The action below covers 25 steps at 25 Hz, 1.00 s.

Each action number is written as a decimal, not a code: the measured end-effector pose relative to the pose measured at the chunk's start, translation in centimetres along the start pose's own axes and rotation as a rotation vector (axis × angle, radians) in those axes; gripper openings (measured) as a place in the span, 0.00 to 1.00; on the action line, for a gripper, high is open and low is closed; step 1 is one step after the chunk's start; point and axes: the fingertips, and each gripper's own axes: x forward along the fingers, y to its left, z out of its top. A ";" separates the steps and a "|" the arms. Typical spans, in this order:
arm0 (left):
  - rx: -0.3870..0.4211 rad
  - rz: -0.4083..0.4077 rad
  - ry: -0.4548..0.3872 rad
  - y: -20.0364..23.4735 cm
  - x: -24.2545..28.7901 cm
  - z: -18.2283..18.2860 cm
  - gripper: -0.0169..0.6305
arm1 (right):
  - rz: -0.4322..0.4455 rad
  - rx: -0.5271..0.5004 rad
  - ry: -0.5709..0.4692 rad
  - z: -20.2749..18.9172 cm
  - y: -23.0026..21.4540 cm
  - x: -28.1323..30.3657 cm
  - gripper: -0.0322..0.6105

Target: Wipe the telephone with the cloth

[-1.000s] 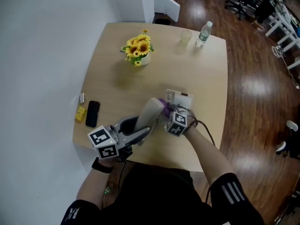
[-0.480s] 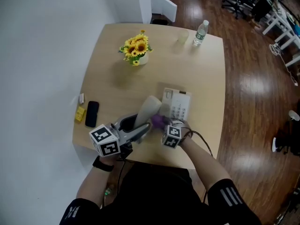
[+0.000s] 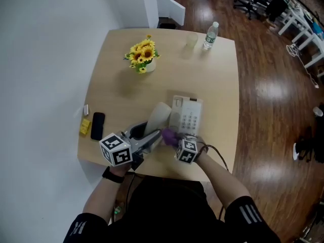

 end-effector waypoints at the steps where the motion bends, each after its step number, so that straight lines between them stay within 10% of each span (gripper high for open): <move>1: 0.002 0.014 0.004 0.4 0.1 -0.1 0.34 | -0.006 0.034 -0.032 0.2 0.1 -0.6 0.25; 13: -0.007 0.246 0.071 6.0 7.9 -4.1 0.34 | -0.267 0.460 -0.315 -2.4 -3.3 -13.4 0.25; 25: -0.024 0.560 0.157 12.5 13.6 -10.1 0.34 | -0.307 0.794 -0.567 -5.6 -5.6 -21.9 0.25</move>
